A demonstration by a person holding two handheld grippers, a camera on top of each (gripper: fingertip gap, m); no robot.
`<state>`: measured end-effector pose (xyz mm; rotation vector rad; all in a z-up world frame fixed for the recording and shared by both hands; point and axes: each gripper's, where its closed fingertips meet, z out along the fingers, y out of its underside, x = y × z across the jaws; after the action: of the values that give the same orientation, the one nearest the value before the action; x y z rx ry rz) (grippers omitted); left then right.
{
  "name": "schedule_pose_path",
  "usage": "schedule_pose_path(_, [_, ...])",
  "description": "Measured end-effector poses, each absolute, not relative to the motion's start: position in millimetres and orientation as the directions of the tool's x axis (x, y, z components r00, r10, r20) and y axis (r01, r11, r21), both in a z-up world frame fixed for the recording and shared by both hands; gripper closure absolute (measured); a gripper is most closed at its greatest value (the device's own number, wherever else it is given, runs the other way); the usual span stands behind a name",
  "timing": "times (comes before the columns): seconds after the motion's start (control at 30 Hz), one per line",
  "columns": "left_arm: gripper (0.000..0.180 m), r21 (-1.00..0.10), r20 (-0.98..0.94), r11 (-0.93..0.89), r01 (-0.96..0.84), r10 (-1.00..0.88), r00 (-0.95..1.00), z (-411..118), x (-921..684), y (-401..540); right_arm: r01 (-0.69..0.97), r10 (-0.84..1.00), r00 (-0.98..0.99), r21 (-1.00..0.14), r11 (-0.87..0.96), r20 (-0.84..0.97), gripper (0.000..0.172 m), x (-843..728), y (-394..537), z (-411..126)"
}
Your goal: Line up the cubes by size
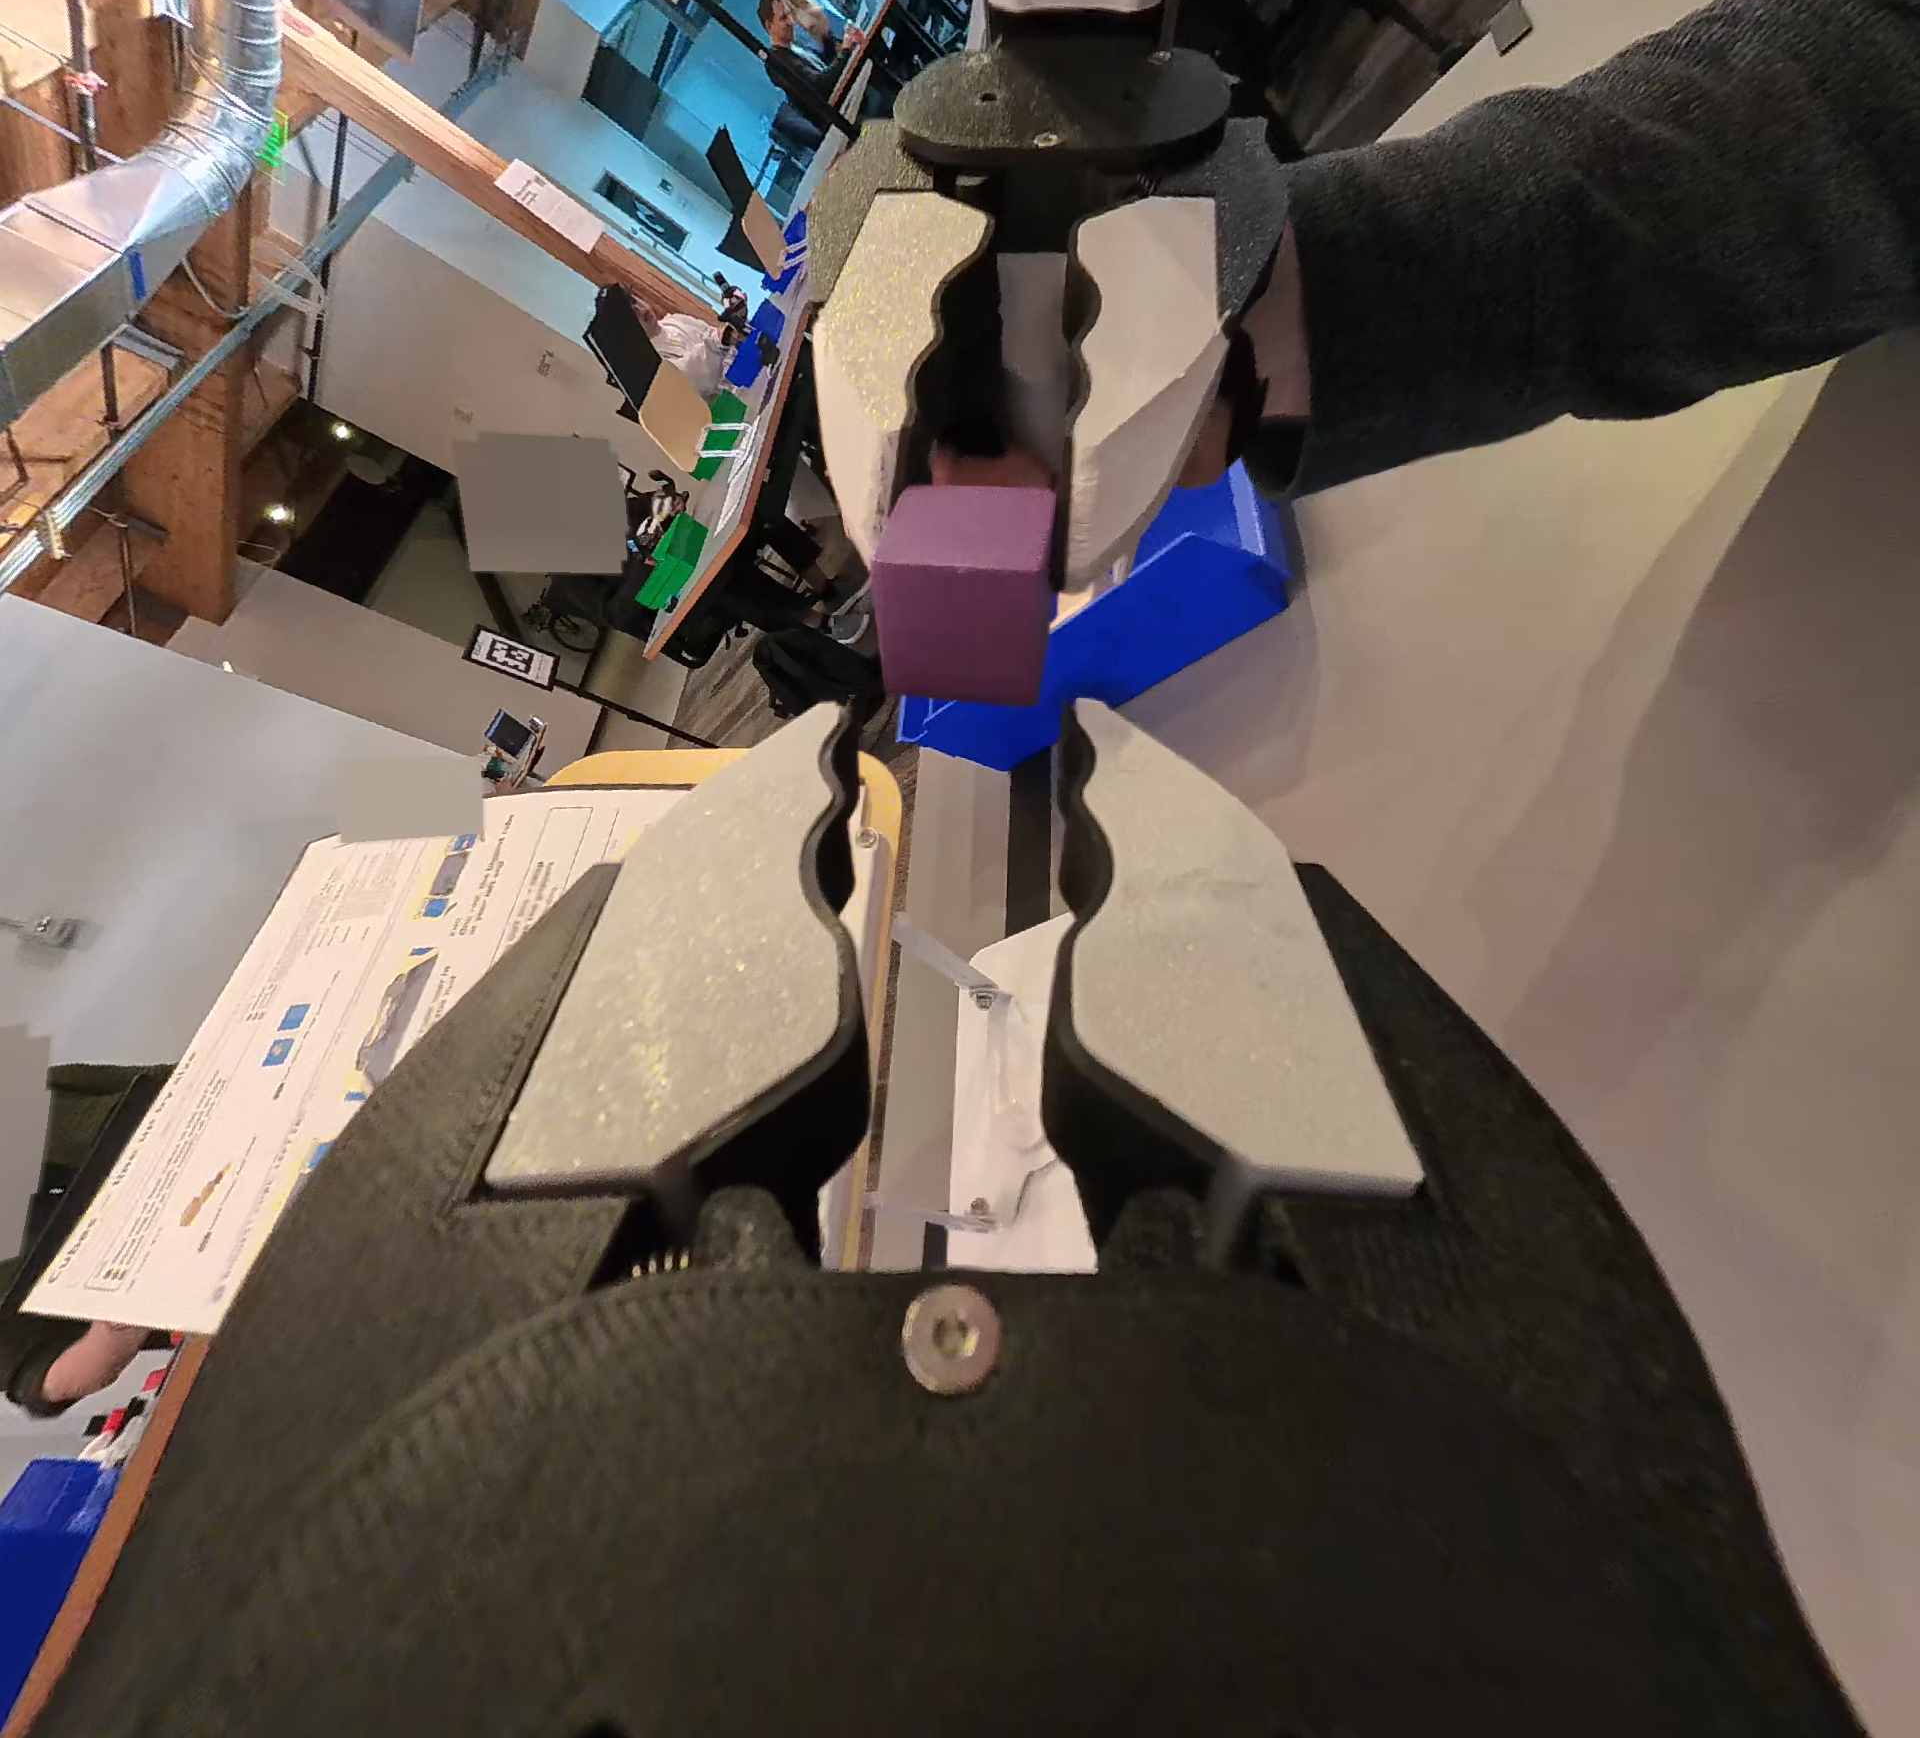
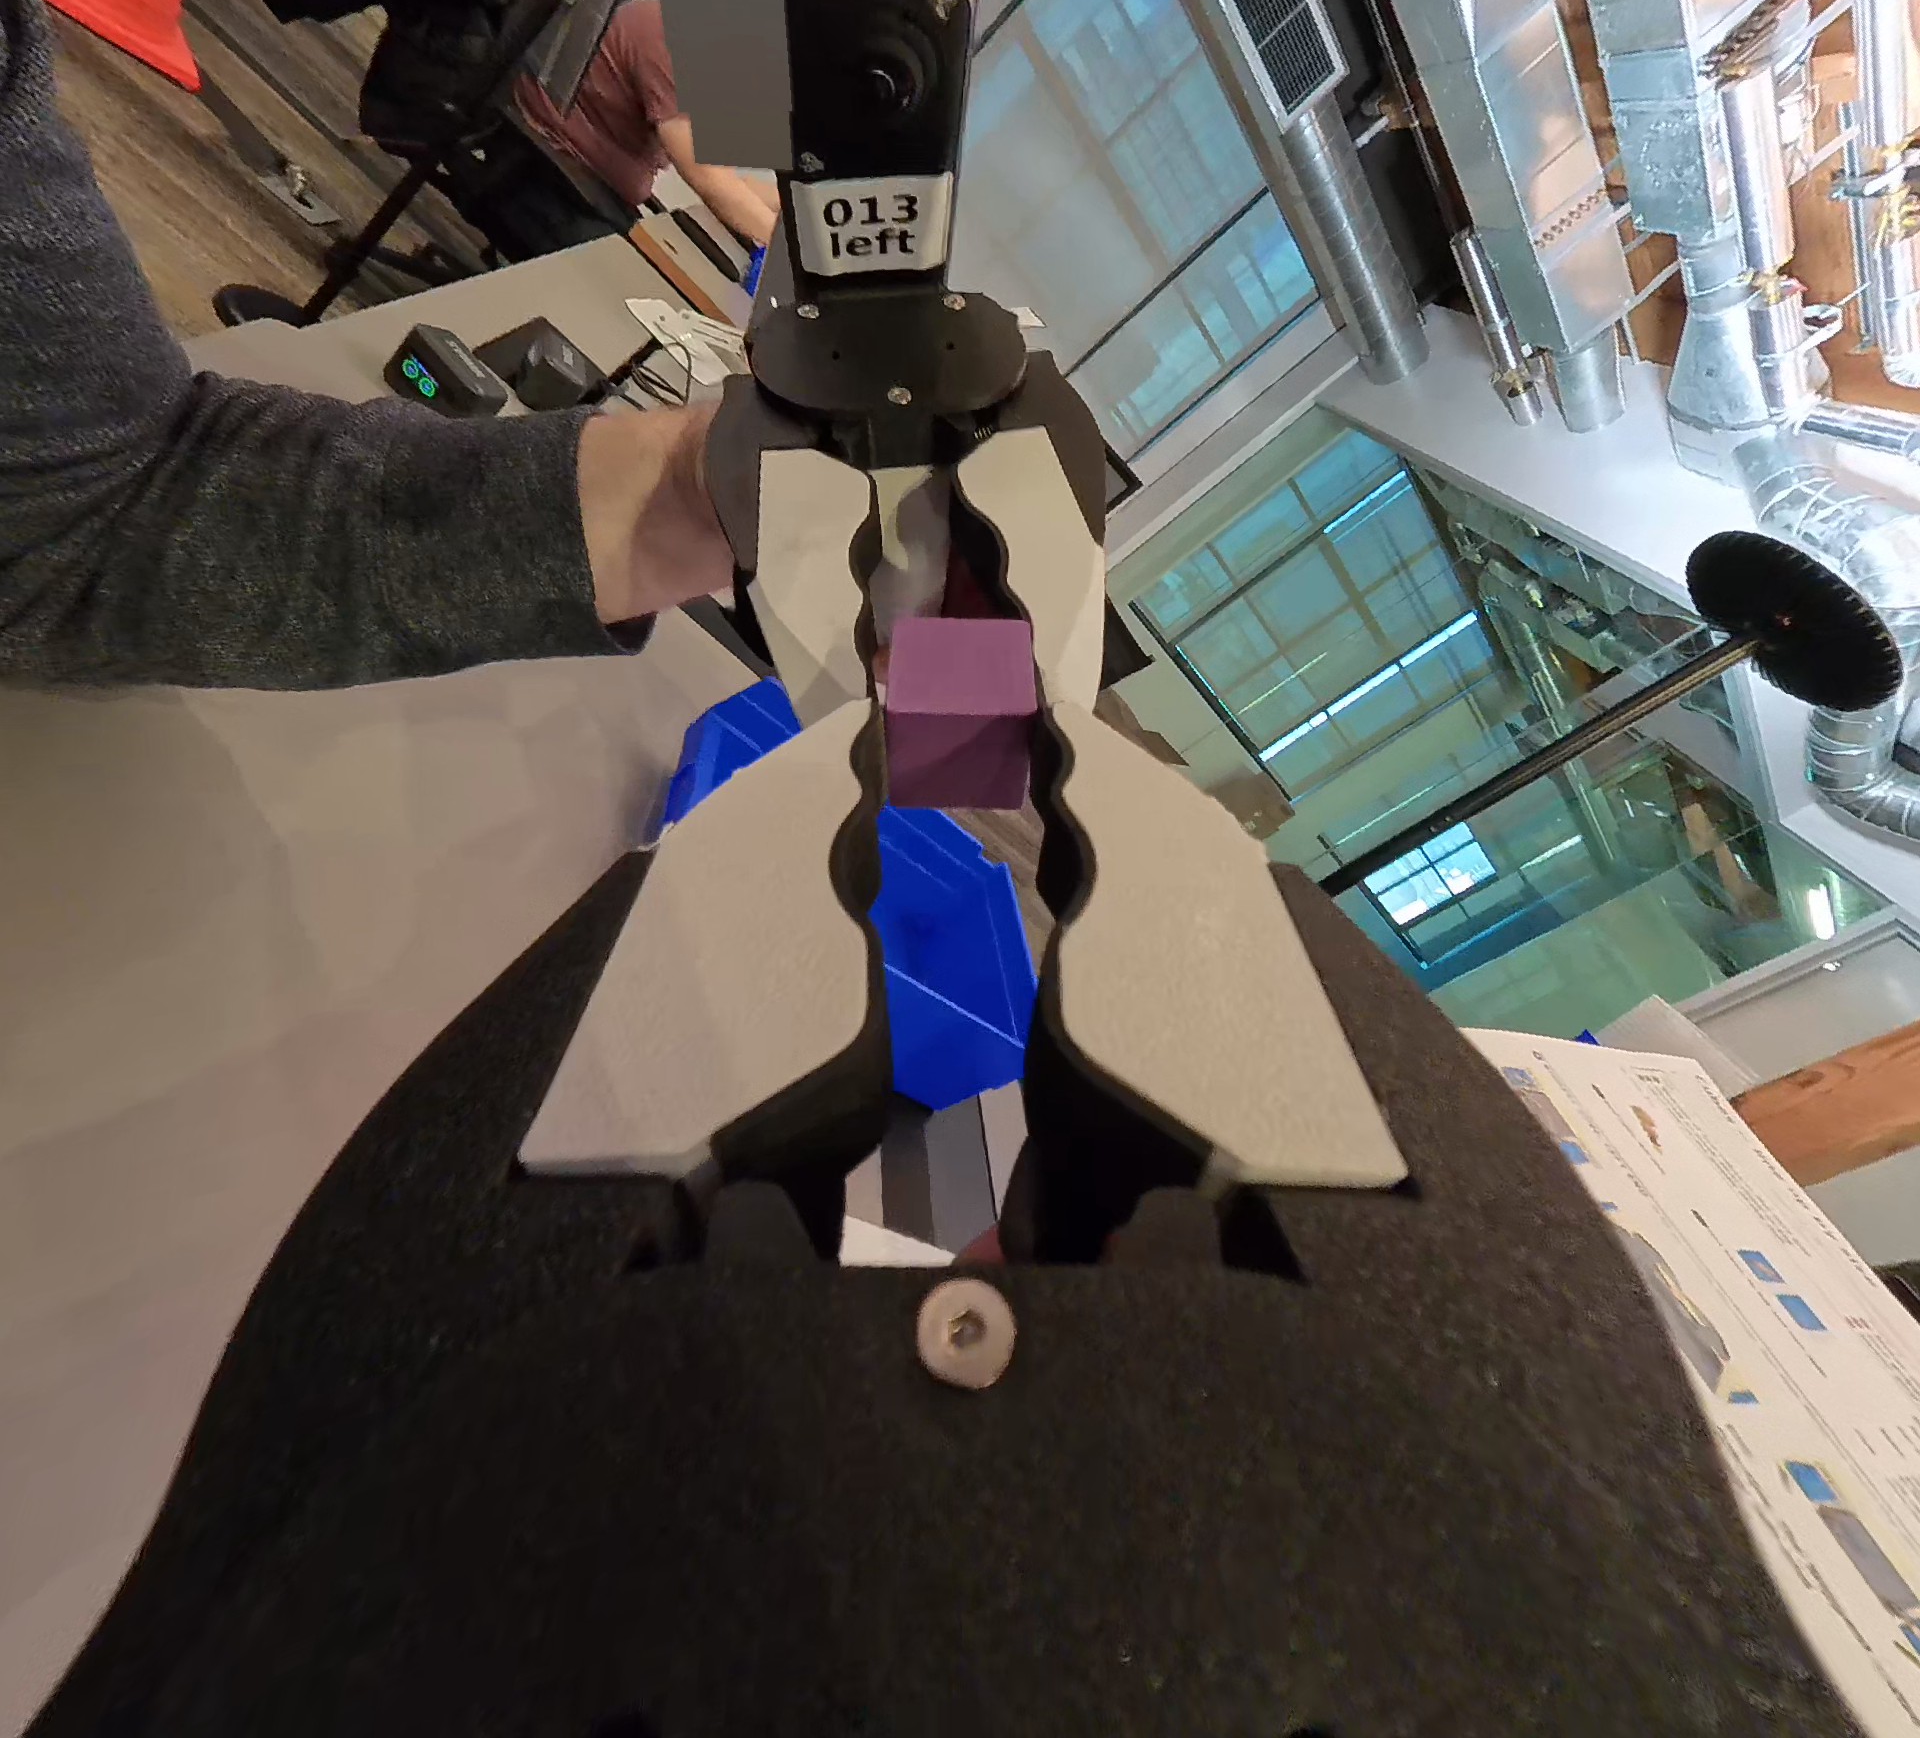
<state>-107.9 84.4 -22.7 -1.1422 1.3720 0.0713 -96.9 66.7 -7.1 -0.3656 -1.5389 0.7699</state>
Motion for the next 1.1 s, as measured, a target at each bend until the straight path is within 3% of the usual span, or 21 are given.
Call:
schedule_pose_path(0.3, [0.160, -0.541, -0.811, 0.431, -0.722, -0.496, 0.312, -21.3, -135.2, 91.7, 0.027, 0.627, 0.078, -0.630, 0.776, 0.775, 0.146, -32.3, 133.0, 13.9])
schedule_pose_path(0.57, [0.180, -0.548, -0.820, 0.454, -0.703, -0.459, 0.343, -8.1, -142.9, 86.5, 0.618, 0.603, 0.066, -0.508, 0.601, 0.795, 0.146, 94.7, 275.2, -28.0])
schedule_pose_path(0.77, [0.180, -0.537, -0.825, 0.435, -0.722, -0.448, 0.344, -9.3, -143.9, 90.2, 0.863, 0.697, -0.088, -0.295, 0.409, 0.711, 0.146, 152.7, 353.6, -98.6])
schedule_pose_path(0.93, [0.180, -0.529, -0.828, 0.432, -0.731, -0.450, 0.333, -11.3, -141.3, 91.0, 0.935, 0.822, -0.225, -0.123, 0.334, 0.522, 0.146, 171.6, 380.1, -177.9])
schedule_pose_path(1.1, [0.180, -0.525, -0.829, 0.431, -0.734, -0.453, 0.327, -12.7, -140.5, 91.7, 0.951, 0.872, -0.286, 0.007, 0.308, 0.398, 0.146, 179.7, 393.4, -221.5])
